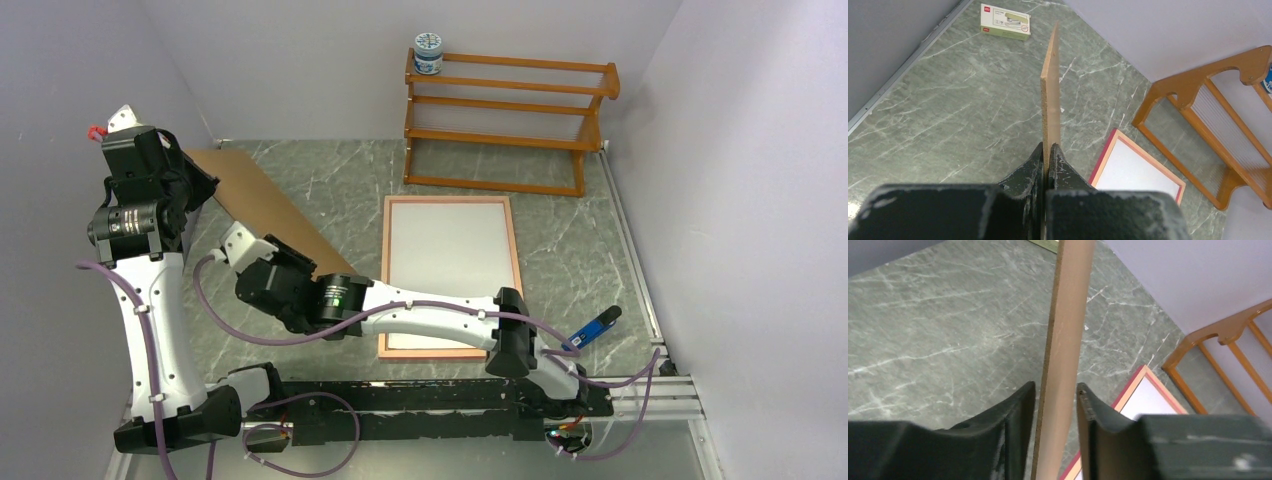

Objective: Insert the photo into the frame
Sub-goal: Turn over the photo frame item at the center of the board, then move the photo frame to the center of the board.

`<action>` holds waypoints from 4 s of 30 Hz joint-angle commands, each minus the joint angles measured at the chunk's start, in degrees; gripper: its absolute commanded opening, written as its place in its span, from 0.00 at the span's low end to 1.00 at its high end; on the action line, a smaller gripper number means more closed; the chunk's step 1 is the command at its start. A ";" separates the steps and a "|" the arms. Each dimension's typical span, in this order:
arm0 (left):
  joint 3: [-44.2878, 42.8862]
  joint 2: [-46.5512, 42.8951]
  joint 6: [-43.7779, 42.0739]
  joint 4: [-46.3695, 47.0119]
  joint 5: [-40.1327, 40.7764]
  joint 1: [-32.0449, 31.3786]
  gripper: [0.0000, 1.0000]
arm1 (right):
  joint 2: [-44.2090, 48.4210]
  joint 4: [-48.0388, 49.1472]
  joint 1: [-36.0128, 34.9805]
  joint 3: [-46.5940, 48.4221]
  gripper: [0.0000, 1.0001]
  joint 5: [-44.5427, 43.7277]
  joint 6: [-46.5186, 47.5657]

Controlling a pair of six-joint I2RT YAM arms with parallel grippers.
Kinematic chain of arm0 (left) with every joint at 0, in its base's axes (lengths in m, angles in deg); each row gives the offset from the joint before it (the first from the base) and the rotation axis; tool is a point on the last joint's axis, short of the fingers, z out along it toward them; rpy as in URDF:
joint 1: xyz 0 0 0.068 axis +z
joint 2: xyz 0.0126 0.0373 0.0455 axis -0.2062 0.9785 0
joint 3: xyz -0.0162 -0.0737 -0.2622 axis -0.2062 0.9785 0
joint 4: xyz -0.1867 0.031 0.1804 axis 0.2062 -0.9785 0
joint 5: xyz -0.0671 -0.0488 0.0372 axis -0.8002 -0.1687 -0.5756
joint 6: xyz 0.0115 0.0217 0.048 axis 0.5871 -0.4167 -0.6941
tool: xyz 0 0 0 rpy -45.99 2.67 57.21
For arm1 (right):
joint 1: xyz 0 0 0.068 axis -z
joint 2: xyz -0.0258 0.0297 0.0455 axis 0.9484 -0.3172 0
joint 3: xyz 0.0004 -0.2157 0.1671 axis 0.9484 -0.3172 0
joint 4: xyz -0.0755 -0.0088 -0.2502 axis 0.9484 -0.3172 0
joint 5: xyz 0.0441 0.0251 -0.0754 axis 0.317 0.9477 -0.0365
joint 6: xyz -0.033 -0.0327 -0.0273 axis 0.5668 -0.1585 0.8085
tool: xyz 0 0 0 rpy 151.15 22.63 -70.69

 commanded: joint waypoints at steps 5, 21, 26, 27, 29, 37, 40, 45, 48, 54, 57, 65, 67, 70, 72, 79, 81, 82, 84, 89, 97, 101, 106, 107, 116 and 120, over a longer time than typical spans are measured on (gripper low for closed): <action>-0.90 -2.35 1.11 1.76 -0.94 0.08 0.08 | 2.09 2.39 -0.52 1.76 0.12 -3.94 1.69; -7.40 -3.44 -1.51 -1.34 1.37 0.08 0.93 | 12.05 18.21 -0.63 -9.42 0.00 -2.42 7.01; -12.41 -4.19 -2.56 -3.24 4.39 0.08 0.94 | 15.30 20.39 0.61 -12.60 0.00 2.36 3.46; -13.41 -4.45 -2.82 -3.59 4.93 0.08 0.94 | 15.99 20.35 1.12 -13.32 0.00 3.55 2.33; -14.76 -4.95 -3.27 -3.85 5.19 0.08 0.94 | 18.05 20.54 2.23 -15.14 0.00 5.88 -0.62; -13.12 -8.26 -2.86 -2.59 3.67 0.08 0.94 | 33.27 26.56 13.60 -30.58 0.00 24.97 -16.84; -9.61 -9.79 -2.49 -0.15 1.21 0.08 0.94 | 39.38 27.56 19.00 -35.90 0.00 31.19 -21.58; -2.16 -9.77 -1.50 3.76 -4.83 0.12 0.94 | 49.77 32.52 27.26 -46.11 0.00 40.63 -26.53; 3.60 -8.94 -0.21 7.87 -8.06 0.08 0.94 | 56.34 37.97 31.06 -53.59 0.00 45.93 -27.94; 8.22 -2.22 2.14 14.53 -13.10 0.08 0.94 | 65.69 49.69 36.35 -65.09 0.00 52.77 -33.41; 7.70 1.79 3.16 15.45 -14.52 0.08 0.94 | 69.19 57.49 37.43 -71.36 0.00 52.62 -35.77; 10.27 5.32 4.93 21.09 -25.94 0.08 0.94 | 72.95 69.75 38.62 -79.88 0.00 48.38 -39.45; 12.17 5.73 4.74 21.64 -28.35 0.08 0.94 | 72.38 68.35 39.36 -80.24 0.00 47.02 -40.67; 18.26 6.04 5.34 24.07 -32.02 0.08 0.91 | 70.93 66.31 41.99 -81.93 0.00 46.84 -45.65; 21.82 5.97 6.05 25.31 -32.24 0.08 0.90 | 69.94 66.69 45.04 -84.38 0.00 49.16 -51.18; 31.42 7.04 7.94 29.67 -32.23 -0.90 0.87 | 68.15 76.39 58.62 -94.39 0.00 62.99 -69.90; 33.55 8.22 8.03 31.07 -31.04 -3.29 0.85 | 68.98 77.80 60.92 -96.44 0.00 65.15 -72.23; 33.93 9.20 7.58 30.93 -29.46 -5.31 0.85 | 69.71 77.83 61.58 -97.12 0.00 65.80 -72.51; 33.56 11.92 7.03 29.71 -26.41 -9.59 0.86 | 71.41 76.48 62.82 -98.06 0.00 67.10 -72.44; 36.22 19.69 8.94 36.35 -29.71 -16.35 0.82 | 78.83 65.05 66.12 -98.13 0.00 67.95 -68.51; 34.07 31.03 7.57 41.78 -29.74 -27.37 0.69 | 91.10 34.86 70.61 -92.45 0.00 59.66 -53.45; 33.65 35.78 7.89 45.20 -30.01 -30.98 0.56 | 93.51 24.95 70.95 -90.15 0.00 54.41 -51.15; 32.54 40.51 7.35 42.87 -23.38 -34.87 0.44 | 95.54 20.71 70.98 -88.53 0.00 51.80 -48.52; 32.60 41.01 7.49 42.56 -22.34 -35.10 0.41 | 95.55 20.32 71.04 -88.21 0.00 51.72 -48.39; 32.51 39.35 5.99 36.29 -12.37 -35.27 0.26 | 94.61 21.12 71.02 -87.73 0.00 53.87 -48.87; 31.81 38.82 3.50 31.51 -8.22 -34.64 0.26 | 93.37 23.49 71.08 -88.50 0.00 57.36 -51.01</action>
